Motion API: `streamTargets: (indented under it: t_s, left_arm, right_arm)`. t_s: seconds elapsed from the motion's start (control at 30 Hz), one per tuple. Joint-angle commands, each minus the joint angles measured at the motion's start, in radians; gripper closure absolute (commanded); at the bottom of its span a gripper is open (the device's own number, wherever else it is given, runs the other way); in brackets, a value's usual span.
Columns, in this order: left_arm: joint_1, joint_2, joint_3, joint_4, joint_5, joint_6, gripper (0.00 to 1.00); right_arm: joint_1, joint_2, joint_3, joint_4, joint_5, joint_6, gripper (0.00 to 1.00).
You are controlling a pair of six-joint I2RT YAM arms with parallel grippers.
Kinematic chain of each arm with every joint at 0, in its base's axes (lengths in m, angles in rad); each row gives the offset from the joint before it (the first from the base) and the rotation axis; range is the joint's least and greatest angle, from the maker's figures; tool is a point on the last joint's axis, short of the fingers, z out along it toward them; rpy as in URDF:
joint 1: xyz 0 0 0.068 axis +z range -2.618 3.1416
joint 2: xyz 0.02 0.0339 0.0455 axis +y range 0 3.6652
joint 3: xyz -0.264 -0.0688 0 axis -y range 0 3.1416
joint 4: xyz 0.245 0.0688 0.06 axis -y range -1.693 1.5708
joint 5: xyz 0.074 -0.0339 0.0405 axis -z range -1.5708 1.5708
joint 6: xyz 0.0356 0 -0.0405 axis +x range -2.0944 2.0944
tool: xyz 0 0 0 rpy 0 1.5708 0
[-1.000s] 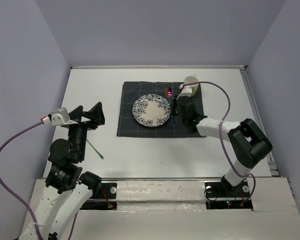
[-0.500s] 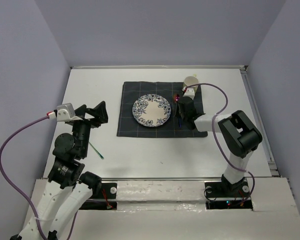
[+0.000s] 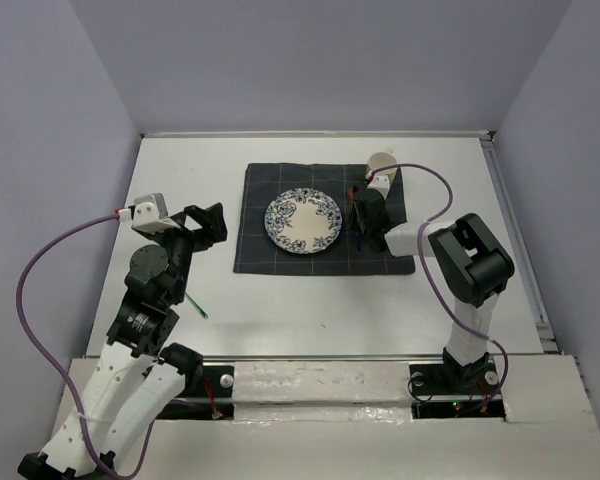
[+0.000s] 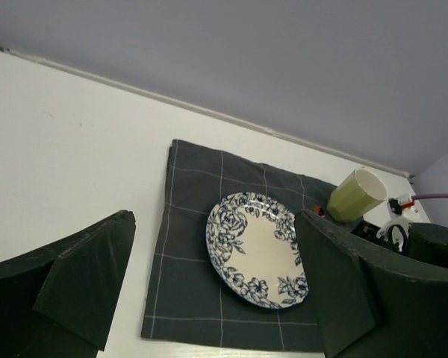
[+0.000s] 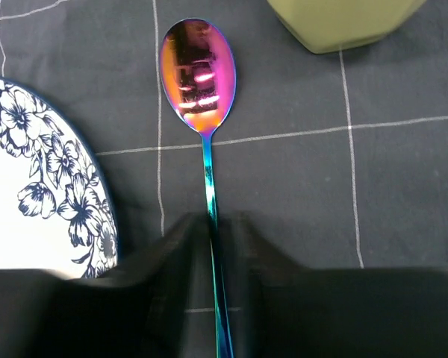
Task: Set the dinner table for one person
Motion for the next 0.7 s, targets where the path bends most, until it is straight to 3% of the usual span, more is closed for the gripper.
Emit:
streamTargets:
  t_s: [0.0, 0.17, 0.33, 0.53, 0.67]
  left_arm:
    - [0.007, 0.039, 0.016, -0.023, -0.003, -0.065, 0.01]
    - [0.008, 0.111, 0.114, -0.257, -0.061, -0.137, 0.01]
    - [0.022, 0.221, 0.246, -0.574, 0.03, -0.241, 0.01]
    - [0.099, 0.221, 0.214, -0.745, 0.1, -0.367, 0.01]
    - [0.184, 0.281, 0.186, -0.807, 0.195, -0.403, 0.01]
  right_arm:
    - [0.0, -0.065, 0.03, -0.03, 0.012, 0.03, 0.55]
    - [0.0, -0.182, -0.042, -0.052, -0.048, 0.067, 0.51]
    - [0.049, -0.389, -0.125, -0.136, -0.154, 0.07, 0.49]
    - [0.097, -0.615, -0.221, -0.164, -0.278, 0.087, 0.49]
    - [0.097, -0.737, -0.209, -0.278, -0.295, 0.064, 0.46]
